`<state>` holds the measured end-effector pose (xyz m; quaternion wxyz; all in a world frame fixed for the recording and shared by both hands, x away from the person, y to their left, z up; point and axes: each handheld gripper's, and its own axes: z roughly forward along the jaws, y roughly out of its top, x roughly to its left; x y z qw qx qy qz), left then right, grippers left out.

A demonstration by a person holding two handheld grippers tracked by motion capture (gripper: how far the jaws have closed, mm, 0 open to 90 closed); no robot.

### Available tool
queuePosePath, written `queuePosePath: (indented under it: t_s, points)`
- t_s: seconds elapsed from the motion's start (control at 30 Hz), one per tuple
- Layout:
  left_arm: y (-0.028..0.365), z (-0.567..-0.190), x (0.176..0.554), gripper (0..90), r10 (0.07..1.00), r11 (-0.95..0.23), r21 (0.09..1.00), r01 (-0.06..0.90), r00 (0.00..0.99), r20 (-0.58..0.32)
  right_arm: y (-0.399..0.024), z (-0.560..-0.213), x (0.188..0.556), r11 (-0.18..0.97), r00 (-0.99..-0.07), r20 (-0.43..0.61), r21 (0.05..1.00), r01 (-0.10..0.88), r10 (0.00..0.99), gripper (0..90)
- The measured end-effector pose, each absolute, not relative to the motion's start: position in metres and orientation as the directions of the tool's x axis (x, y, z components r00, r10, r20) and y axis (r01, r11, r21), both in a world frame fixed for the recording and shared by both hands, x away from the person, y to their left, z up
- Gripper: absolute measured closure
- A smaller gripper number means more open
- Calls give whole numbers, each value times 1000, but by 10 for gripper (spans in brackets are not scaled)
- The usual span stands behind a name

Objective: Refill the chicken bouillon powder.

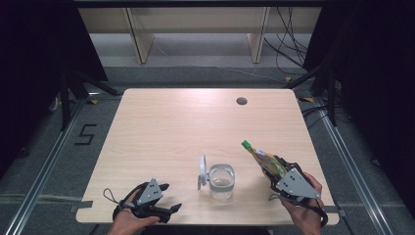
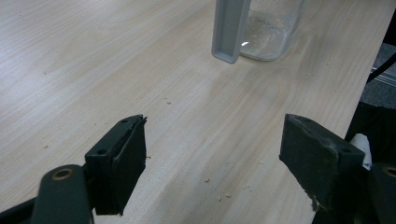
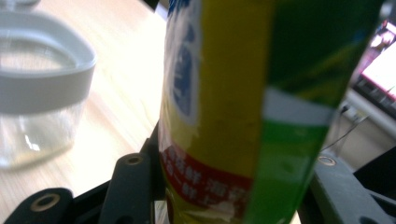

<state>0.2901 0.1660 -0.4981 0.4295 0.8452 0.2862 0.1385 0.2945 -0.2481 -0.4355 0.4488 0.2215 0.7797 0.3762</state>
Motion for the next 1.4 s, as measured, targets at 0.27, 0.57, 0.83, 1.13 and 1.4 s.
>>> queuePosePath:
  t_s: [0.27,0.57,0.83,1.13,1.4]
  points:
    - [167,-498,290,220,608,-460,810,363,794,-12,-231,-428,281,787,-464,-715,614,-58,523,544]
    - [168,-497,293,219,588,-478,811,337,809,11,-221,-422,273,853,-468,-789,506,-128,398,546]
    - [170,-497,292,217,602,-480,800,360,799,2,-211,-421,265,913,-439,-850,384,-136,291,546]
    - [170,-497,292,217,610,-471,807,357,792,6,-204,-422,265,961,-388,-913,210,-179,127,547]
    - [169,-495,291,217,598,-486,810,329,801,34,-199,-428,261,976,-381,-921,150,-157,80,548]
